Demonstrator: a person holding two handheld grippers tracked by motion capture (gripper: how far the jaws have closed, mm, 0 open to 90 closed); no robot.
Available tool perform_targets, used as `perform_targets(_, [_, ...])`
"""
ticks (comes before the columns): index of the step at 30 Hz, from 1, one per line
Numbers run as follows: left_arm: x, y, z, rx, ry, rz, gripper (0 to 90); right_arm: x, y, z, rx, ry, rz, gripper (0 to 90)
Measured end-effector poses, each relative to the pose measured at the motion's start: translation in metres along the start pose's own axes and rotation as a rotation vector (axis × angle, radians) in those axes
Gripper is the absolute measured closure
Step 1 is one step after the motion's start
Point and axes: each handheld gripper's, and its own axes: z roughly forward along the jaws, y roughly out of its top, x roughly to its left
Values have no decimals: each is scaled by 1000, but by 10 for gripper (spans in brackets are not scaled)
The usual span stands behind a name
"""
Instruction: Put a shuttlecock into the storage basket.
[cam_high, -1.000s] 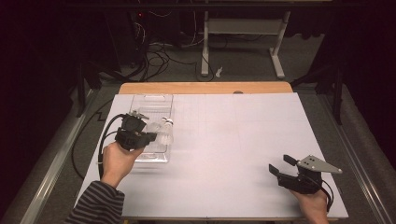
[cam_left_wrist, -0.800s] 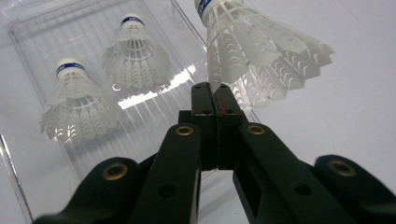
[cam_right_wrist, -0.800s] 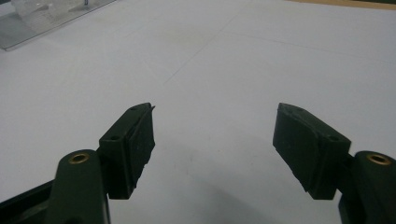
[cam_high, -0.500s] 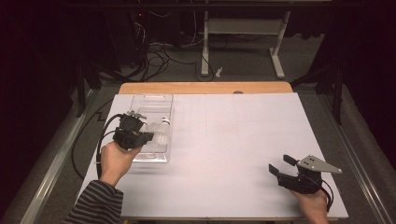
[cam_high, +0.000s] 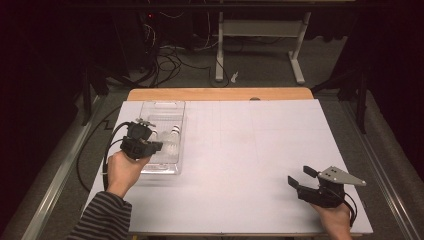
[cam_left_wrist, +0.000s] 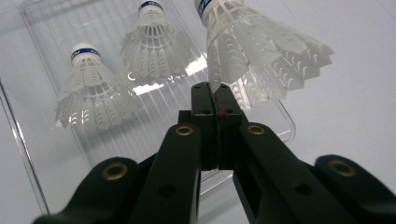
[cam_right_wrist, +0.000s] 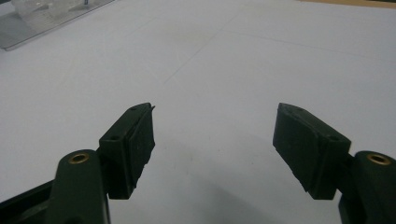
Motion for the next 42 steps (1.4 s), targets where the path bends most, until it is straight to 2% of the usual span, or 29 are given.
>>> perform_targets(25, [18, -4, 10, 43, 54, -28, 894, 0, 0, 0, 2, 0, 1, 300])
perform_targets(42, [18, -7, 18, 61, 69, -21, 893, 0, 0, 0, 1, -1, -1, 300])
